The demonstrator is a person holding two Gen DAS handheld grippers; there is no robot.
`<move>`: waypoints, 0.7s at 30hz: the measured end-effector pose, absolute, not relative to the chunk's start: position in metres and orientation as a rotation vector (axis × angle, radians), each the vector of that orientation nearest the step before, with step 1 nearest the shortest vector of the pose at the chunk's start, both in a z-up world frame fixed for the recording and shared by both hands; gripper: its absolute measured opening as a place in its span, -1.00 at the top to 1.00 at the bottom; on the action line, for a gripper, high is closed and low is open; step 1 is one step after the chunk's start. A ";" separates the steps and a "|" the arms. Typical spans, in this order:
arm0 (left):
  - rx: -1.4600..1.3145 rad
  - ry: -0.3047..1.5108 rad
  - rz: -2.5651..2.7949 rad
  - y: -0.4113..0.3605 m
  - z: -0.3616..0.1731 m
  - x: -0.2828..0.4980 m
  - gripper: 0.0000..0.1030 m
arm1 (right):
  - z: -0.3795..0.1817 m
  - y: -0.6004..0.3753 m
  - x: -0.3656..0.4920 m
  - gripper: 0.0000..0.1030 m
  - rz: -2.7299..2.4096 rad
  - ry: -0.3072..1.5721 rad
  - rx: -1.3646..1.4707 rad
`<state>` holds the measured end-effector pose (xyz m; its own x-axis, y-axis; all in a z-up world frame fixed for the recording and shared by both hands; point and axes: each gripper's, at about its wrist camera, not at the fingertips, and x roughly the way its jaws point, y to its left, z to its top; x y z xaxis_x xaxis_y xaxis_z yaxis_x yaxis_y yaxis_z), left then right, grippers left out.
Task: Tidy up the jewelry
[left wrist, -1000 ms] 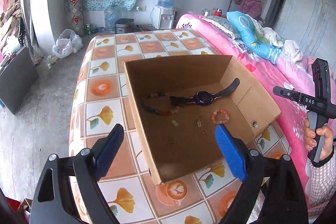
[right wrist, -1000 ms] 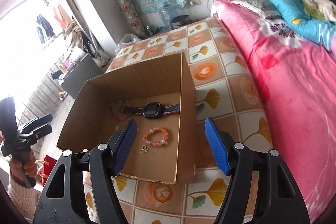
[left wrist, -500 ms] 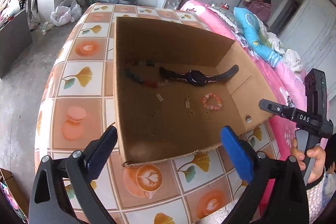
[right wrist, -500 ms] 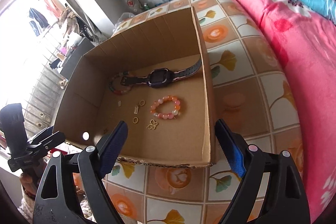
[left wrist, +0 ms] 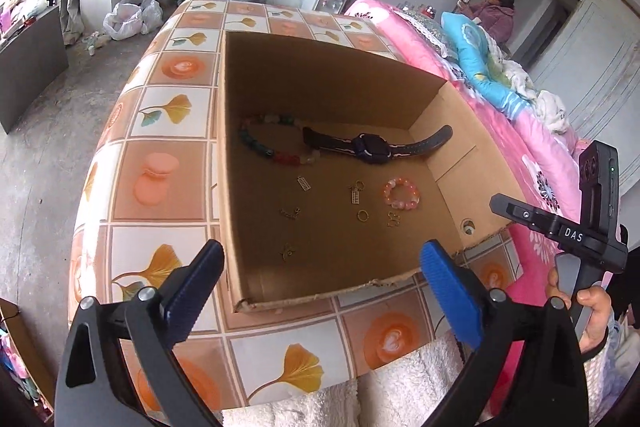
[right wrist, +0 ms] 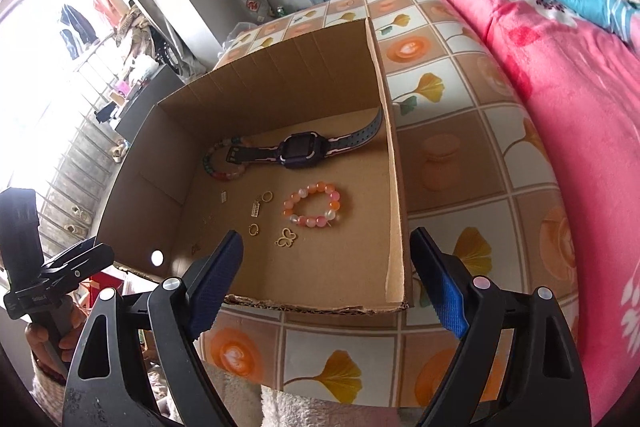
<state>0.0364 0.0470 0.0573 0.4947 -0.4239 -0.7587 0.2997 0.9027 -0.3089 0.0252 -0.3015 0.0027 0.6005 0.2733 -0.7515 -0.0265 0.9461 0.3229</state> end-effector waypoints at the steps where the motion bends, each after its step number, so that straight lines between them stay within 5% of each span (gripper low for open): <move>1: -0.131 0.934 -0.403 0.050 0.061 0.031 -0.86 | 0.005 -0.303 0.019 -0.59 0.156 0.895 0.289; 7: -0.108 0.781 -0.241 0.065 0.087 -0.006 -0.89 | 0.024 -0.303 -0.040 -0.84 0.018 0.728 0.198; 21: 0.091 0.762 -0.039 0.019 0.079 -0.038 -0.89 | 0.006 -0.249 -0.065 -0.84 -0.013 0.769 -0.031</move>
